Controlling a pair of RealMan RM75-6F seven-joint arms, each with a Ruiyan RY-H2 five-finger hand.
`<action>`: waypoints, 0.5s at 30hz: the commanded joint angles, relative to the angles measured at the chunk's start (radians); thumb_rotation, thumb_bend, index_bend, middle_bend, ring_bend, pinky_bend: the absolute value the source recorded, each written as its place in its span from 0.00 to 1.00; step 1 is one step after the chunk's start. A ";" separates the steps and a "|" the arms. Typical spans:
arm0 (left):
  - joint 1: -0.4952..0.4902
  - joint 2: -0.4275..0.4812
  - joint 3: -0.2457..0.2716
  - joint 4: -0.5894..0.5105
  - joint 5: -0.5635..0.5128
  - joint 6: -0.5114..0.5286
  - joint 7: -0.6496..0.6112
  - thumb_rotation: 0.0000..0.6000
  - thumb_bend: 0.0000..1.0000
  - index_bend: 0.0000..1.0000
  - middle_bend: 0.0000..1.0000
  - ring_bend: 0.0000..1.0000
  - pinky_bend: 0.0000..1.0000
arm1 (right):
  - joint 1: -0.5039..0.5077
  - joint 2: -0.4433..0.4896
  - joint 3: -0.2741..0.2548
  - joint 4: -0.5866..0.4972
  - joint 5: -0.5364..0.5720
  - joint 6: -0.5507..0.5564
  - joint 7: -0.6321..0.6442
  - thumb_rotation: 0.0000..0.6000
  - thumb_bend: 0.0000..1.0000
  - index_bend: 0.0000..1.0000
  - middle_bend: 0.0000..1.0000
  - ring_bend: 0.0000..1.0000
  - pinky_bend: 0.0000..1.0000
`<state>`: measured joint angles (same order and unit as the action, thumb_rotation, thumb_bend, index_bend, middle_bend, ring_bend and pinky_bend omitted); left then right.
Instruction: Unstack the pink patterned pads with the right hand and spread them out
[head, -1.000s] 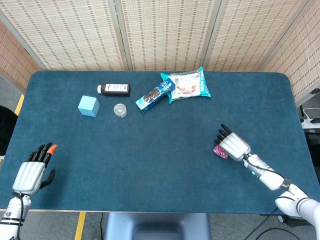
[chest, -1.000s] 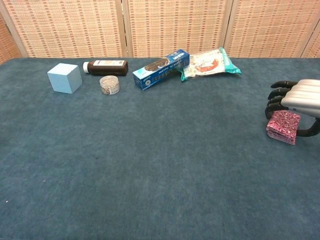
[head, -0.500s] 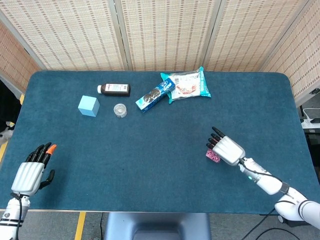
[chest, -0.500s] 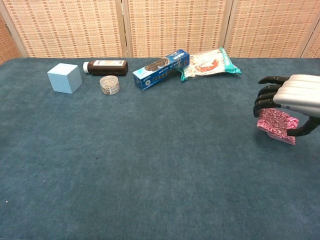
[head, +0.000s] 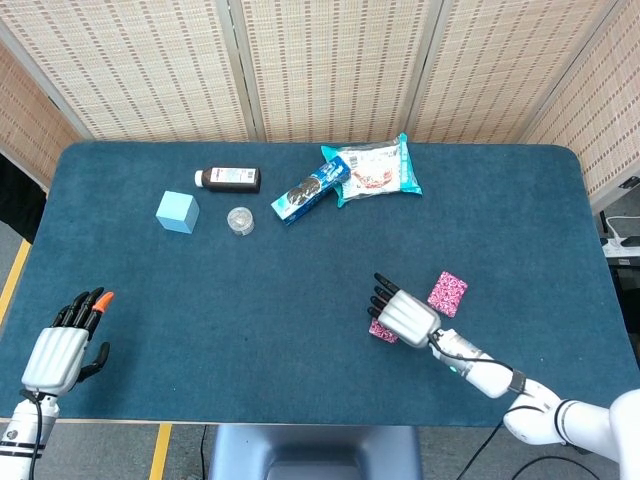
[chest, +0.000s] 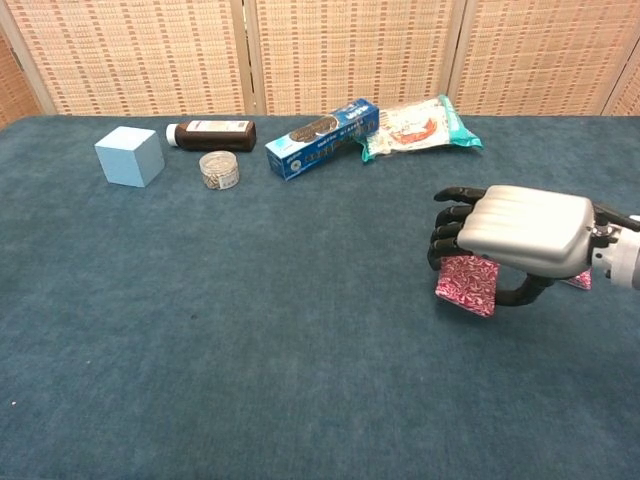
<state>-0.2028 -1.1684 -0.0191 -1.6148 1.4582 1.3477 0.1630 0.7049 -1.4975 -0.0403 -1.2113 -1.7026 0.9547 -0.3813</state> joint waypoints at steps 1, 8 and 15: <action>0.000 0.002 -0.001 0.006 -0.003 -0.002 -0.009 1.00 0.48 0.00 0.00 0.00 0.18 | -0.003 -0.001 0.013 -0.030 0.058 -0.055 -0.065 1.00 0.21 0.09 0.16 0.04 0.00; 0.001 0.001 -0.001 0.004 0.001 0.001 -0.003 1.00 0.48 0.00 0.00 0.00 0.19 | -0.028 0.090 0.027 -0.173 0.164 -0.095 -0.135 1.00 0.20 0.00 0.00 0.00 0.00; 0.005 0.000 -0.001 0.000 0.001 0.008 0.006 1.00 0.48 0.00 0.00 0.00 0.19 | -0.055 0.191 0.008 -0.166 0.159 -0.056 -0.131 1.00 0.20 0.00 0.00 0.00 0.00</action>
<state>-0.1984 -1.1683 -0.0203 -1.6146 1.4591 1.3552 0.1690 0.6591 -1.3270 -0.0227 -1.3966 -1.5379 0.8897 -0.5267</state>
